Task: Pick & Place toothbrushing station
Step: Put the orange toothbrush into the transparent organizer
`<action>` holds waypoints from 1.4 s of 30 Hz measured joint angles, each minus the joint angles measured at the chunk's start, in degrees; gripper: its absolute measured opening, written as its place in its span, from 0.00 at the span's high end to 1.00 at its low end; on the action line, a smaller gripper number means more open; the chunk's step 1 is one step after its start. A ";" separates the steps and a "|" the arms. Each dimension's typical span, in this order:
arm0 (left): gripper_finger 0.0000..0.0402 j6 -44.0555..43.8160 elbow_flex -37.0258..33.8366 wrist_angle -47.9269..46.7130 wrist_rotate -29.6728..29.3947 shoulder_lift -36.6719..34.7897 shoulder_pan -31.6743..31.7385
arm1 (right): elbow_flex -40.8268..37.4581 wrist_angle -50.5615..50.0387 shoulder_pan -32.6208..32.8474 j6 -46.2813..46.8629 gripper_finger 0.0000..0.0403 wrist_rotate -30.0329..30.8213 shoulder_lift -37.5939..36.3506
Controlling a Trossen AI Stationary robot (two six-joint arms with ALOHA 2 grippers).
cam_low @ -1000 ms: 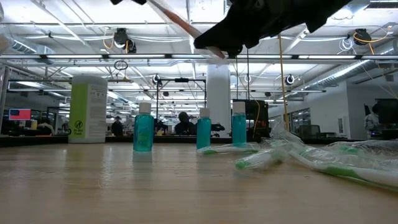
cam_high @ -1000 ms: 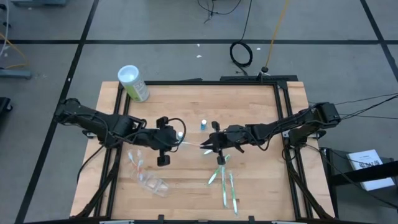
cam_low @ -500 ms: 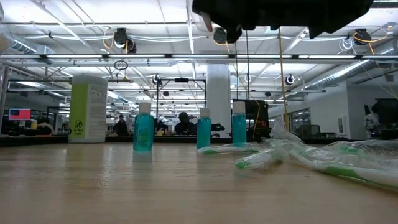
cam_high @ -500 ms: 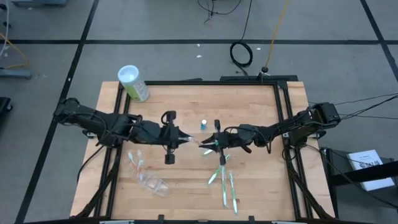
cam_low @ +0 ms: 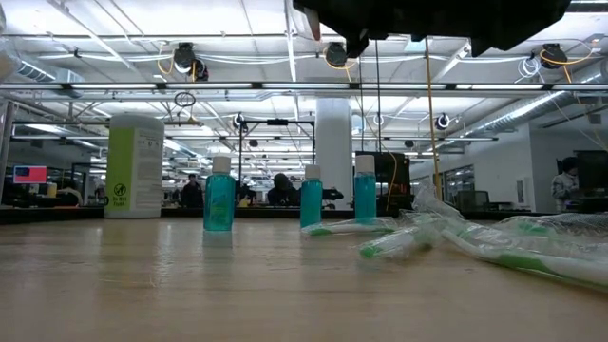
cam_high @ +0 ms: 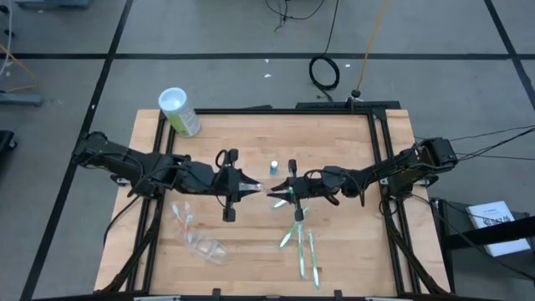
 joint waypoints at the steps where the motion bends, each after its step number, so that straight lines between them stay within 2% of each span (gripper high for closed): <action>1: 0.78 0.02 0.00 0.17 -0.43 0.10 -0.02 | 0.00 0.60 -0.02 -0.15 0.96 0.15 0.00; 5: 0.61 -0.57 -0.18 -1.59 -1.71 0.89 -0.06 | 0.11 3.98 -0.10 -1.41 0.96 1.46 -0.05; 9: 0.46 -1.92 -0.17 1.12 -2.64 1.29 -0.02 | 0.15 7.25 -0.09 -2.90 0.96 1.92 -0.11; 14: 0.35 -0.50 -0.15 9.35 -5.21 1.28 -0.22 | 0.14 8.31 -0.06 -4.09 0.96 1.77 -0.09; 18: 0.32 4.44 -0.11 14.63 -8.53 1.22 -1.00 | 0.12 8.22 0.44 -4.82 0.96 1.79 -0.07; 30: 0.32 6.77 -0.07 19.76 -8.09 1.22 -1.03 | -2.17 11.96 0.66 -5.81 0.96 3.11 -0.07; 42: 0.32 2.38 -0.02 20.24 -0.13 1.45 3.61 | -2.24 12.03 0.68 -5.67 0.96 3.03 -0.07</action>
